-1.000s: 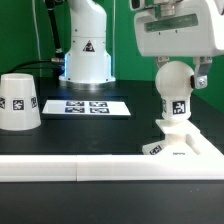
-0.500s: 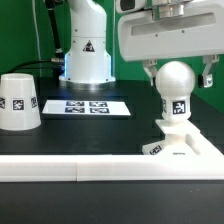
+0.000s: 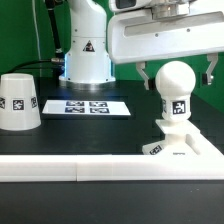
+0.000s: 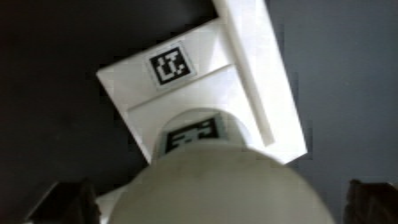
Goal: Assemble lamp
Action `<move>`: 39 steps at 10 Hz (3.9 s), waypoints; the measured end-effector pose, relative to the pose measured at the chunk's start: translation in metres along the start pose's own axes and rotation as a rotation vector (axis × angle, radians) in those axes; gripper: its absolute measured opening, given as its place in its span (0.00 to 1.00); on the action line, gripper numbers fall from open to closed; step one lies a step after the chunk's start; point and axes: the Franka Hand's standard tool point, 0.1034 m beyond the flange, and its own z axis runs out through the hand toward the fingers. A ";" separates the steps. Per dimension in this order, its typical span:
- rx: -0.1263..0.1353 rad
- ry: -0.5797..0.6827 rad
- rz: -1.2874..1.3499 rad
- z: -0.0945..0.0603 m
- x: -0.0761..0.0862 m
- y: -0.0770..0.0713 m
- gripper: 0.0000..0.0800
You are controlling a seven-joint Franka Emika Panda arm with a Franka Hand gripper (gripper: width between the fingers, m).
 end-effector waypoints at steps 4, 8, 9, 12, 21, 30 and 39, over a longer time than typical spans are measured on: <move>-0.008 0.008 -0.343 -0.001 0.007 0.002 0.87; -0.027 0.003 -0.552 0.000 0.006 0.002 0.87; -0.033 0.002 -0.581 0.000 0.005 0.001 0.87; -0.065 -0.003 -0.788 -0.001 0.007 -0.002 0.87; -0.070 0.008 -0.593 -0.002 0.007 -0.003 0.72; -0.065 0.038 0.258 0.000 0.006 0.000 0.72; -0.004 -0.069 0.927 0.002 0.003 0.000 0.72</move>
Offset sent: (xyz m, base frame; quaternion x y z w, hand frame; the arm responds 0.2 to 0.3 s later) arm 0.0094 0.0009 0.0013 0.0095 -0.0033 -0.2090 0.9779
